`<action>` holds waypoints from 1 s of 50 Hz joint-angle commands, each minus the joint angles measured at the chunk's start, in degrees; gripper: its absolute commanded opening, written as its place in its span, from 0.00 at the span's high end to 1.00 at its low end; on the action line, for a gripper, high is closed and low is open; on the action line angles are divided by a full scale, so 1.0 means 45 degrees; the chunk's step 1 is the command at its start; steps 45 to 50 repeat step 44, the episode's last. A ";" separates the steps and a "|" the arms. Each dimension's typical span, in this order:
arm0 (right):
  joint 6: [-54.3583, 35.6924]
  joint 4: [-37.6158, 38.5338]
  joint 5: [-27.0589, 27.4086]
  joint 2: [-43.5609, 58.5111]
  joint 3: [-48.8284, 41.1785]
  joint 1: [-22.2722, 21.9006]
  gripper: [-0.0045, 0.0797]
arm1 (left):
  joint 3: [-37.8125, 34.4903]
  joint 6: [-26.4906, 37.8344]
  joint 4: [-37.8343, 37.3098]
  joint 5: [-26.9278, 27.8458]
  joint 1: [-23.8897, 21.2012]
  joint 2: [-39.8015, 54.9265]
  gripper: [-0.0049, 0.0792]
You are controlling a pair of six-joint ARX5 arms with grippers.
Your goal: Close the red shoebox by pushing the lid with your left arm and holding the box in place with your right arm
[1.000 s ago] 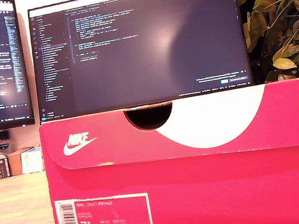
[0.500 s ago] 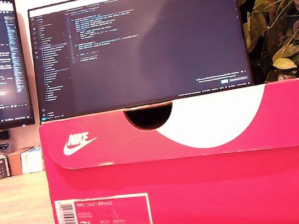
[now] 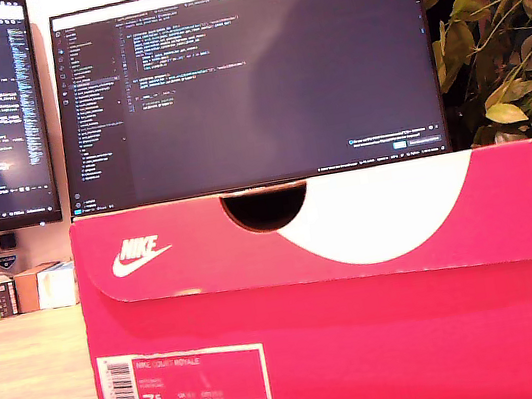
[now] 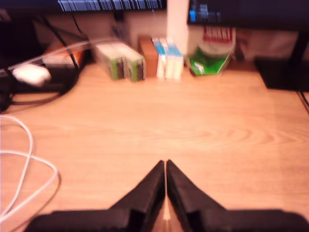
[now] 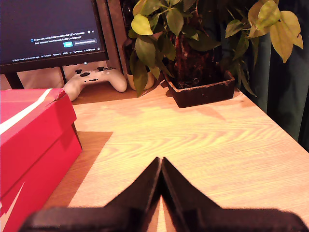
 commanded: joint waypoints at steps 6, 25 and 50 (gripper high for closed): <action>0.0000 0.0087 -0.0019 -0.0078 -0.0170 -0.0039 0.96 | -0.0321 0.0073 -0.0335 0.0073 0.0049 -0.0078 0.96; 0.0000 0.0087 -0.0019 -0.0078 -0.0170 -0.0034 0.96 | -0.0325 0.0432 -0.0379 0.0073 0.0068 -0.0690 0.96; 0.0000 0.0087 -0.0015 -0.0078 -0.0170 -0.0039 0.96 | -0.0325 0.0432 -0.0374 0.0073 0.0068 -0.0690 0.96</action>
